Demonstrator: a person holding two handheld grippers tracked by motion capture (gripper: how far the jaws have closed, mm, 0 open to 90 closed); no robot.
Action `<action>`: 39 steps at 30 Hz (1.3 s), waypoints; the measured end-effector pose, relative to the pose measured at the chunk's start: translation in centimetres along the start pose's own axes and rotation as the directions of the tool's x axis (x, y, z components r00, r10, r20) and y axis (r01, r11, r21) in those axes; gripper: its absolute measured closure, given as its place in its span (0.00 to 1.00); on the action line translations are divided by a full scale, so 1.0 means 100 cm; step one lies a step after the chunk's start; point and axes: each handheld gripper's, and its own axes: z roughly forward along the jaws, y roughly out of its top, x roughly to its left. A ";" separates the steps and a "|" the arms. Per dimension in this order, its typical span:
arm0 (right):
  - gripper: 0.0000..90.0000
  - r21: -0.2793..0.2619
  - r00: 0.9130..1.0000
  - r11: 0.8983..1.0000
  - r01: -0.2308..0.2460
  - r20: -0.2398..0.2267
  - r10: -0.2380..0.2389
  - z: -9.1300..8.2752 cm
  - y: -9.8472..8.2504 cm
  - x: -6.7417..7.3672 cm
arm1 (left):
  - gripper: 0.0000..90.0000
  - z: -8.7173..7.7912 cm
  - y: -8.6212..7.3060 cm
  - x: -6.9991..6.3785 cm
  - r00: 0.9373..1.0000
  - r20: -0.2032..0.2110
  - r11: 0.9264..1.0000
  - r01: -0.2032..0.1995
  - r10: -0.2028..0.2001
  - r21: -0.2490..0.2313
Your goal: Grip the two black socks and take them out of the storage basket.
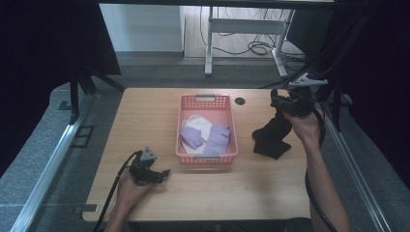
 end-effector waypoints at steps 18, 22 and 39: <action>0.88 0.065 1.000 0.998 -0.010 -0.003 0.010 0.038 -0.049 -0.002 | 0.14 0.000 0.000 0.000 1.000 -0.001 1.000 0.000 0.000 -0.002; 0.87 0.088 1.000 0.996 -0.028 -0.006 0.029 0.048 -0.063 -0.003 | 0.14 0.000 0.000 0.000 1.000 -0.002 1.000 0.002 -0.002 -0.002; 0.85 0.205 0.999 0.978 -0.041 0.005 0.041 0.091 -0.122 0.000 | 0.14 0.000 0.000 -0.001 1.000 -0.004 1.000 0.007 -0.007 -0.006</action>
